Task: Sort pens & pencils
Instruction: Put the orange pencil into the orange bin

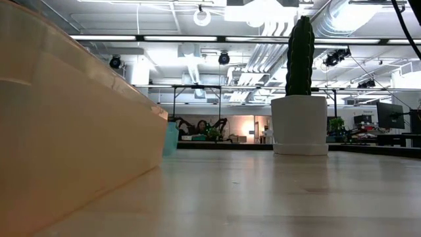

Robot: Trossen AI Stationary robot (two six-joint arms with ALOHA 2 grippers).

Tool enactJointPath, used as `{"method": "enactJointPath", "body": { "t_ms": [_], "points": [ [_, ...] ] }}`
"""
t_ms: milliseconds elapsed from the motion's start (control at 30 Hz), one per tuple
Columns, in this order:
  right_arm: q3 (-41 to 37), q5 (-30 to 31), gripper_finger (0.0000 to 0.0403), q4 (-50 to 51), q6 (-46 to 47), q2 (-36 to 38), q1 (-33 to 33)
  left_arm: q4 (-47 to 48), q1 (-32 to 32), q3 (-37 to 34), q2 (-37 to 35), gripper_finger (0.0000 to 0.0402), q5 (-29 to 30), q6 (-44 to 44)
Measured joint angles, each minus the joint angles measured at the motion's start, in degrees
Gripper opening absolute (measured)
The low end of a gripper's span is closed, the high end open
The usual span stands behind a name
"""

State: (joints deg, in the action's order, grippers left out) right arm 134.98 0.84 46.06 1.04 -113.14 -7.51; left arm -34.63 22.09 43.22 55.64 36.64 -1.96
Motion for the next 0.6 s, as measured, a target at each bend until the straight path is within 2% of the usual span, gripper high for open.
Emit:
{"method": "enactJointPath", "body": {
  "t_ms": [367, 600],
  "points": [
    [0.00, 0.00, 0.0005, -0.01, -0.07, 0.00, 0.00, 0.00, 0.00, 0.00, 0.00, 0.0072, -0.02, -0.02],
    [0.00, -0.01, 0.0002, -0.06, -0.70, 0.00, 0.02, -0.25, 0.00, 0.00, 0.00, 0.0037, -0.02, 0.22]
  ]
}}
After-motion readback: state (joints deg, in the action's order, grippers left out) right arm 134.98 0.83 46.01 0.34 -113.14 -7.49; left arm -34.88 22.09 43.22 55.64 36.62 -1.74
